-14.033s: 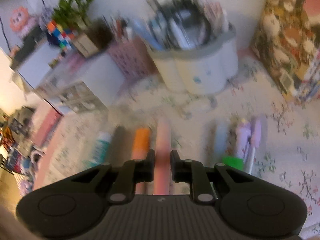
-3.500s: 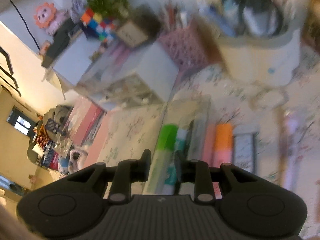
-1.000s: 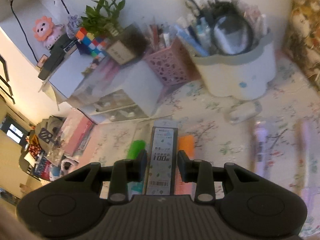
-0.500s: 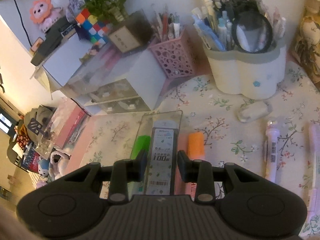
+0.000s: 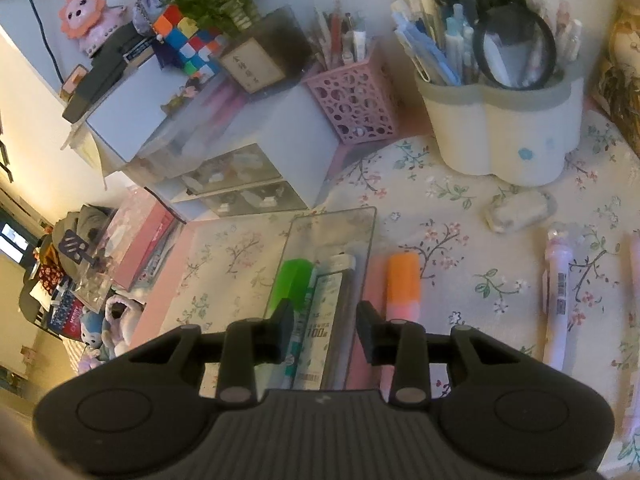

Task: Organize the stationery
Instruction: 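Place the gray case into the clear box beside the green highlighter, then grasp the orange highlighter with the right gripper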

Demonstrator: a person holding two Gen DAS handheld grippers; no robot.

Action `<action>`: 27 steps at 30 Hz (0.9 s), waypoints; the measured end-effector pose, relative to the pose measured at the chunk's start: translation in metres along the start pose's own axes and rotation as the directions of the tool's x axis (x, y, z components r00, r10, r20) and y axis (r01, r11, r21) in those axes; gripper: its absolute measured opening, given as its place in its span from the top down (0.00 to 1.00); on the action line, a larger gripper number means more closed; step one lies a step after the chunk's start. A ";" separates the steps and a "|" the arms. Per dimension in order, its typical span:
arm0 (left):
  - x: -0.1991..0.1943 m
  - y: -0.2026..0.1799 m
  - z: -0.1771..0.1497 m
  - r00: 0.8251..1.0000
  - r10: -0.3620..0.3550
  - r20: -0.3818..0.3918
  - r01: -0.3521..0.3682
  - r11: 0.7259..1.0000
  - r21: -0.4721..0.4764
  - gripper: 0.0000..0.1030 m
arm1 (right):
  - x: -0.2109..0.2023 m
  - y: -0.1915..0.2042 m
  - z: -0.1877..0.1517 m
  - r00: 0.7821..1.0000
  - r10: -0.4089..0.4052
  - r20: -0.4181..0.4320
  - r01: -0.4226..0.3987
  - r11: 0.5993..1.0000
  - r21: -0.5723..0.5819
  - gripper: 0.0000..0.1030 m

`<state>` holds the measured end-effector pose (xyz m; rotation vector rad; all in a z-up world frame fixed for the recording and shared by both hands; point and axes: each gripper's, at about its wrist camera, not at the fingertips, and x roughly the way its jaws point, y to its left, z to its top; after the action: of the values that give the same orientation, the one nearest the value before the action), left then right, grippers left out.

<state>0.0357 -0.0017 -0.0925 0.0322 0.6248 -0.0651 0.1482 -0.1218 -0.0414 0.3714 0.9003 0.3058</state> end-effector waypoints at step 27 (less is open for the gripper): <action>-0.002 -0.001 -0.001 1.000 -0.001 0.002 0.001 1.000 0.004 0.30 | 0.016 -0.032 -0.017 0.993 -0.113 -0.025 0.109 0.988 -0.108 0.77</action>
<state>0.0331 -0.0022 -0.0924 0.0351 0.6224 -0.0674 0.1471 -0.1405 -0.0757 0.2176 0.9273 0.2564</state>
